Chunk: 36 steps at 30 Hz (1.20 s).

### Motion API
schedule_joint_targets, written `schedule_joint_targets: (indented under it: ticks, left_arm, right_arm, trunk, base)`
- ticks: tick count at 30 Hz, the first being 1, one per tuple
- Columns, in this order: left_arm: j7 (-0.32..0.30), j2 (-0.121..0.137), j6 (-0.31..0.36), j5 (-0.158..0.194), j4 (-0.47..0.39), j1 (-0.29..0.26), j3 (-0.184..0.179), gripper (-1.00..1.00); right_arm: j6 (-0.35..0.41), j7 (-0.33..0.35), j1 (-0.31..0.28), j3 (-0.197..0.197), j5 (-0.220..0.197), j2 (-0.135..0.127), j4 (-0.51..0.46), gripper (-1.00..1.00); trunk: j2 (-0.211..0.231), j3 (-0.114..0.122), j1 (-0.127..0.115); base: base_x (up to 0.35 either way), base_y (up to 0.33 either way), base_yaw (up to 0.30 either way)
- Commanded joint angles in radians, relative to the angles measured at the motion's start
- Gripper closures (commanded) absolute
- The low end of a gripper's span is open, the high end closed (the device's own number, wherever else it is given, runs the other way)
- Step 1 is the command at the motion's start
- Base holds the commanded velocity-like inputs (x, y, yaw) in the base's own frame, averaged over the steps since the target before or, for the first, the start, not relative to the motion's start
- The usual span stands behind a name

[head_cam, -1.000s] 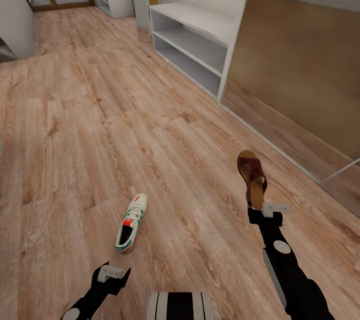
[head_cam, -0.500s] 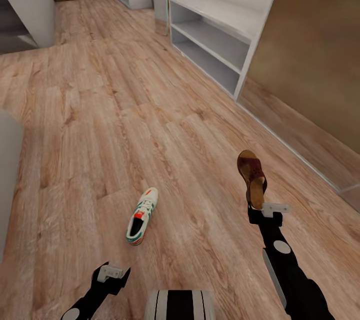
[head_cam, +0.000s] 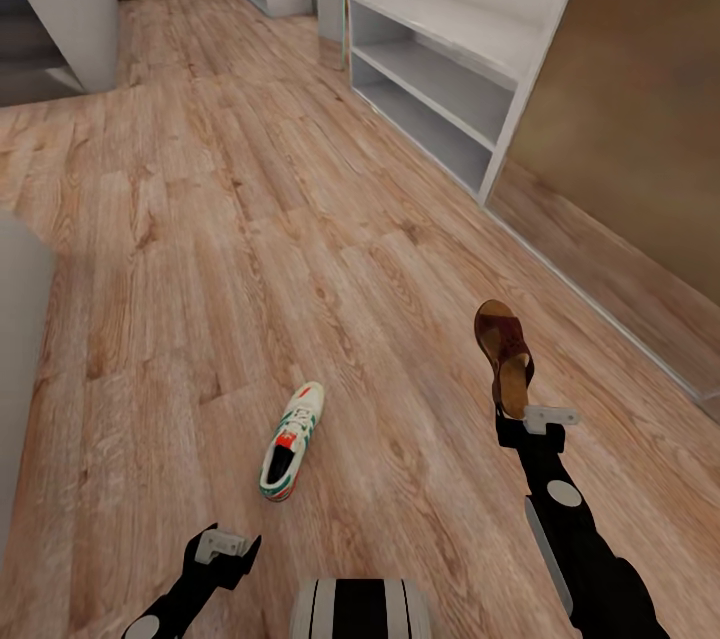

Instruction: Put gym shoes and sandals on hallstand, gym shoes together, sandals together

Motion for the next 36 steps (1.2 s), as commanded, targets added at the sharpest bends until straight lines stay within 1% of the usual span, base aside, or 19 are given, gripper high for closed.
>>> schedule_joint_targets:
  ticks: [1,7,16,27,36]
  left_arm:
    - [-0.007,-0.001,-0.005,-0.009,0.0,-0.001,0.008,-1.0]
    - [-0.007,-0.002,-0.005,-0.009,0.0,-0.001,0.008,-1.0]
    - [-0.007,-0.003,-0.005,-0.009,0.0,0.001,0.008,-1.0]
    - [-0.007,-0.003,-0.005,-0.01,0.0,0.001,0.008,-1.0]
    - [-0.008,-0.003,-0.005,-0.01,-0.001,0.001,0.008,-1.0]
  right_arm:
    - [0.008,-0.004,0.0,0.001,0.008,0.0,-0.002,1.0]
    - [0.008,-0.004,0.0,0.001,0.008,0.0,-0.001,1.0]
    - [0.008,-0.004,0.0,0.001,0.008,0.0,-0.001,1.0]
    - [0.008,-0.004,0.0,0.001,0.008,0.0,-0.001,1.0]
    - [0.008,-0.005,0.0,0.001,0.008,0.0,-0.001,1.0]
  trunk:
    - [0.0,-0.001,0.0]
    - [0.0,-0.001,0.0]
    - [0.0,-0.001,0.0]
    - [0.0,-0.001,0.0]
    - [0.0,-0.001,0.0]
  base:
    - [0.02,0.007,0.001]
    - [0.078,0.003,0.0]
    - [0.213,-0.012,0.0]
    - [0.042,-0.008,0.0]
    - [0.178,-0.118,0.0]
